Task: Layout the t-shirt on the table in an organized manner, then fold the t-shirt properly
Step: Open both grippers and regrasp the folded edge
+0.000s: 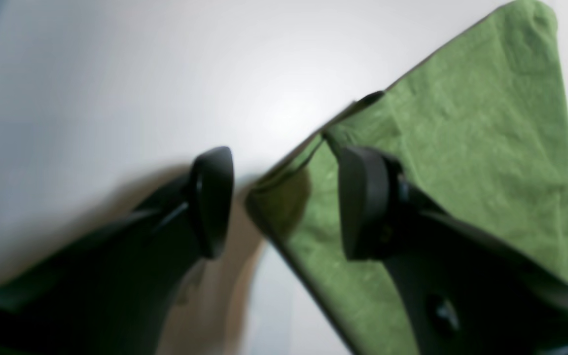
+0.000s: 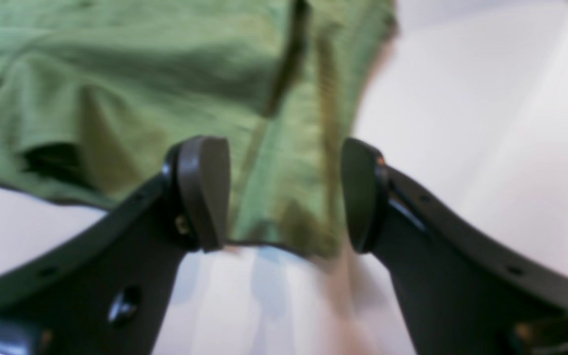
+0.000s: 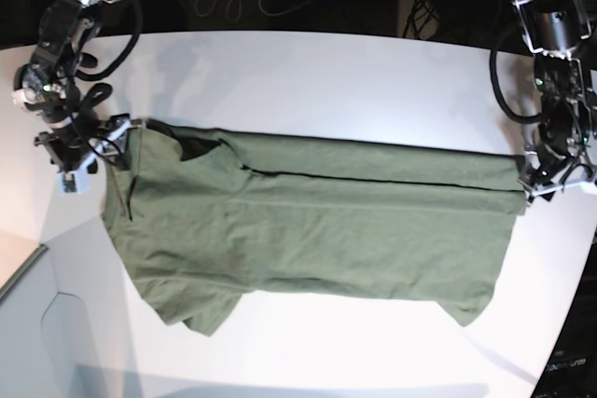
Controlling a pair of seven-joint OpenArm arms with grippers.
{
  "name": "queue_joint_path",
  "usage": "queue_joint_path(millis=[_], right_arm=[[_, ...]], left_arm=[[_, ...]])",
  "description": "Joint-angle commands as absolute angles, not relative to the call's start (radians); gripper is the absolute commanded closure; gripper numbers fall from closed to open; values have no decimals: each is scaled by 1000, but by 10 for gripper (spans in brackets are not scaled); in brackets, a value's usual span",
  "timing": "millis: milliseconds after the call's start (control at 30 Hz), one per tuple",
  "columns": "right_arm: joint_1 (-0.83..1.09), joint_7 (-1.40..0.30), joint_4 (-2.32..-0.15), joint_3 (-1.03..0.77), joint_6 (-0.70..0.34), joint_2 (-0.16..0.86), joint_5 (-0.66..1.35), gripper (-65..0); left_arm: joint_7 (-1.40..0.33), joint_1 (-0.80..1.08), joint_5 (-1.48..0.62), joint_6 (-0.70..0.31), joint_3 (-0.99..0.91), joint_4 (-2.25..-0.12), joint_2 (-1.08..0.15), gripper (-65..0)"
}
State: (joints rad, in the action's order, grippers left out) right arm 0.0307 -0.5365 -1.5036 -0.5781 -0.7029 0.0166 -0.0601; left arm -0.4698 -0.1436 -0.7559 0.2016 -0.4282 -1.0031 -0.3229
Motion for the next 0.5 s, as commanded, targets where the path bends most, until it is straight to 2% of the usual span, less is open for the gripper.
queue_joint_path(millis=[0,167,467], right_arm=[[15,-512,-1524,-590,-698,27,-45,-362],[22,-512,-1524,-611,-698,30,-47,-362],[65,-519,-1549,-613,-698,51,-47,-364]], left_arm=[[-460,-174,-759,194,-404,-997,-341,-332],[-458,-200,-759,194,-354,-915,-341,-332],[-469,-168,-765,194,-357,-920,-344,-329]])
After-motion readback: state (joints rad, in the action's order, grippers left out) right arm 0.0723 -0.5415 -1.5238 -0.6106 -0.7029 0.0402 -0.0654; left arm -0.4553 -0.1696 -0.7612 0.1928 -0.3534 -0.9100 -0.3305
